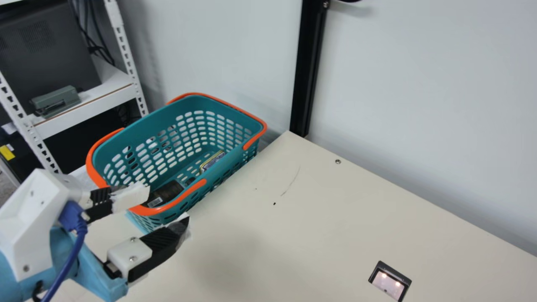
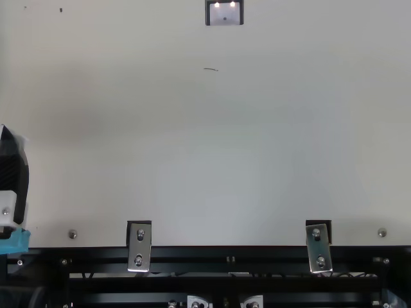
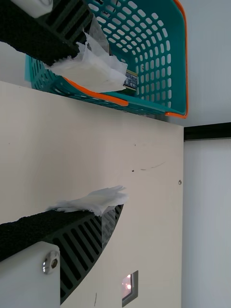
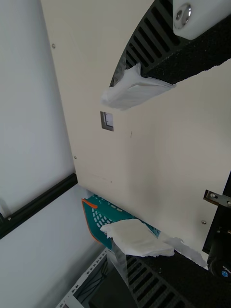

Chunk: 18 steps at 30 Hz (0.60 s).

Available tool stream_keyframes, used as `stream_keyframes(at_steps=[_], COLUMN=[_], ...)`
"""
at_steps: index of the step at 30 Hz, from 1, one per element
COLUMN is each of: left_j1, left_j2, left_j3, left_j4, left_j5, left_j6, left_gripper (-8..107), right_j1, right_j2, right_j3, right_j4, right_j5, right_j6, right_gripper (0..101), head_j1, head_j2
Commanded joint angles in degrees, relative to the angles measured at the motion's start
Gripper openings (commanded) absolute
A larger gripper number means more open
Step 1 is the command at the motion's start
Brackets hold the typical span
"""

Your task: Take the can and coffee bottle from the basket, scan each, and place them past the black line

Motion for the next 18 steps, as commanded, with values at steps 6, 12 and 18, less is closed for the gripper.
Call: stream_keyframes(at_steps=[6,12,18], left_j1=[0.0,0.0,0.36], left_j2=[0.0,0.0,1.97], left_j3=[0.0,0.0,-2.23], left_j4=[0.0,0.0,-0.43], left_j5=[0.0,0.0,-0.27], left_j6=[0.0,0.0,-1.34], left_gripper=[90,90,90], right_j1=[0.0,0.0,0.0], right_j2=[0.0,0.0,0.0], right_j3=[0.0,0.0,0.0], right_j4=[0.0,0.0,0.0], right_j5=[0.0,0.0,0.0], right_j6=[0.0,0.0,0.0], right_gripper=[101,101,101], head_j1=[-0.95,-0.95,-0.95], head_j2=[1.28,1.28,1.28])
